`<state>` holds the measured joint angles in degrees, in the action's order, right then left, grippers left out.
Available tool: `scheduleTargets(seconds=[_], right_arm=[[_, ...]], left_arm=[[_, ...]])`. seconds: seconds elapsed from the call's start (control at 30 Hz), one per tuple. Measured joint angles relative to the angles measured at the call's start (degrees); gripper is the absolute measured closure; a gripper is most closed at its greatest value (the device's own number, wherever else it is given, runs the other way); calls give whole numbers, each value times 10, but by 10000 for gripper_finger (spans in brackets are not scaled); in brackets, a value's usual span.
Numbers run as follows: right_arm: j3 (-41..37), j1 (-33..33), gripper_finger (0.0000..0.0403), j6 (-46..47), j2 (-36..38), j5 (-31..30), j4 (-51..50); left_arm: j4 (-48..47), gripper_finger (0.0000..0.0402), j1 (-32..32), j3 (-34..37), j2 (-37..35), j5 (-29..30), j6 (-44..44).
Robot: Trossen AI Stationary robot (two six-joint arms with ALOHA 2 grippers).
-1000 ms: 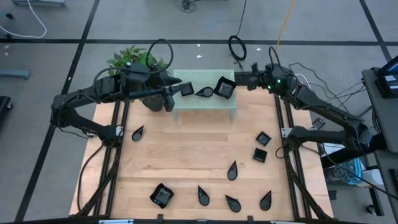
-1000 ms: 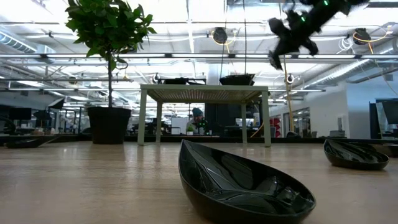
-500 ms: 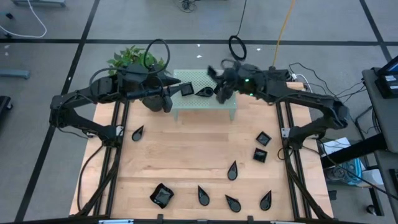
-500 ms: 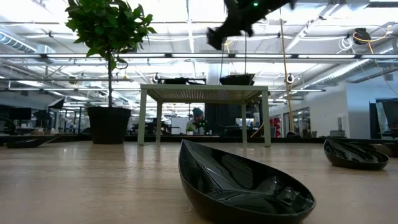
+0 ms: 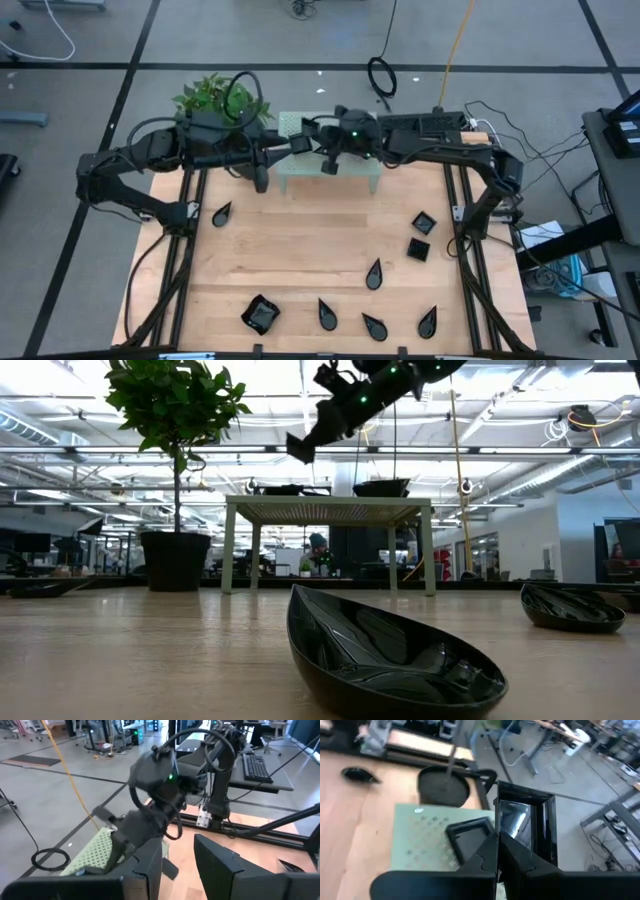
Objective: Pick & Place Mini shaped plates
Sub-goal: Stack the square plate on top of the other square plate on the shelf
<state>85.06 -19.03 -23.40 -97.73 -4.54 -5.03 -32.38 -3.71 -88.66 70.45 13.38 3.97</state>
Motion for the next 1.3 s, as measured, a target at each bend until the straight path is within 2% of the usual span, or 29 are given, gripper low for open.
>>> scheduleTargets(seconds=[0.2,0.5,1.03,1.3], right_arm=[[1,16,403,-54,-29,32,1],[0,24,403,-103,-68,-16,35],[0,18,403,-184,-76,-16,51],[0,18,403,-193,-94,-17,82]], left_arm=[[0,282,9,0,0,1,-2],[0,282,9,0,0,1,5],[0,282,9,0,0,2,-9],[0,282,9,0,0,2,-9]])
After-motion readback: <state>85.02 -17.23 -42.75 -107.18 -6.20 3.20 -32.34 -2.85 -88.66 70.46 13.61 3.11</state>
